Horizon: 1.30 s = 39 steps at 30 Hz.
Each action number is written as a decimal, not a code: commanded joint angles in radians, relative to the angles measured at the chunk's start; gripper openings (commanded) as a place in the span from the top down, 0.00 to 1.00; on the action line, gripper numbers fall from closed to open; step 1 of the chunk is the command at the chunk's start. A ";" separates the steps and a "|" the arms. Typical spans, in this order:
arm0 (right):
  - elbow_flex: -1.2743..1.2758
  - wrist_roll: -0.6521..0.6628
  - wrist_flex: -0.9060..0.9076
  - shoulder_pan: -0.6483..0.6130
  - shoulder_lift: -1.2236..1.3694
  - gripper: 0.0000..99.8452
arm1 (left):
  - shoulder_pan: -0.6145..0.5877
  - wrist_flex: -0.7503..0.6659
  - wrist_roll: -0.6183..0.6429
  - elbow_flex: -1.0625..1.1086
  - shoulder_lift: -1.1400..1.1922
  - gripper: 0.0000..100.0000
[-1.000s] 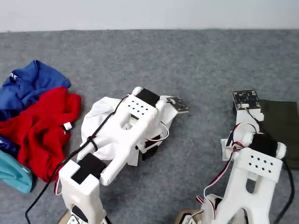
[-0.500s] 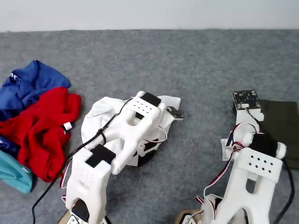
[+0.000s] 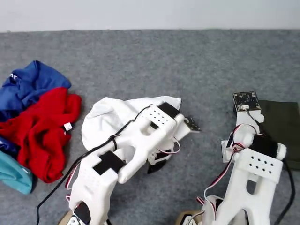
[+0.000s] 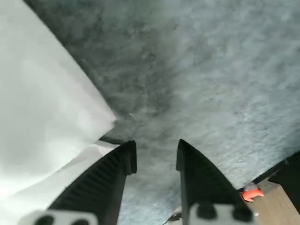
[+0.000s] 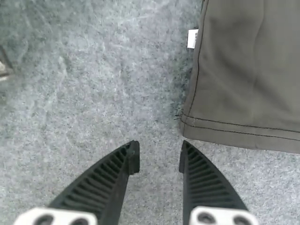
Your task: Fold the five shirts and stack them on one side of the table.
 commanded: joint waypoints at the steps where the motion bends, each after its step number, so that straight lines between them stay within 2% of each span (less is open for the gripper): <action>1: -0.005 -0.006 -0.013 0.012 0.001 0.85 | -0.086 0.021 -0.009 -0.019 -0.041 0.86; 5: -0.005 -0.006 -0.013 0.012 0.001 0.85 | -0.155 0.020 -0.011 -0.018 -0.040 0.86; 13: -0.005 -0.006 -0.013 0.012 0.001 0.85 | -0.153 0.020 -0.009 -0.018 -0.038 0.86; 20: -0.005 -0.006 -0.013 0.012 0.001 0.85 | 0.000 0.021 -0.011 0.039 -0.043 0.86; 22: -0.005 -0.006 -0.013 0.012 0.001 0.85 | 0.008 0.020 -0.012 0.047 -0.028 0.86; 30: -0.005 -0.006 -0.013 0.012 0.001 0.85 | -0.137 0.003 -0.012 0.041 0.040 0.86; 39: -0.005 -0.006 -0.013 0.012 0.001 0.85 | -0.152 -0.018 -0.012 0.018 0.051 0.86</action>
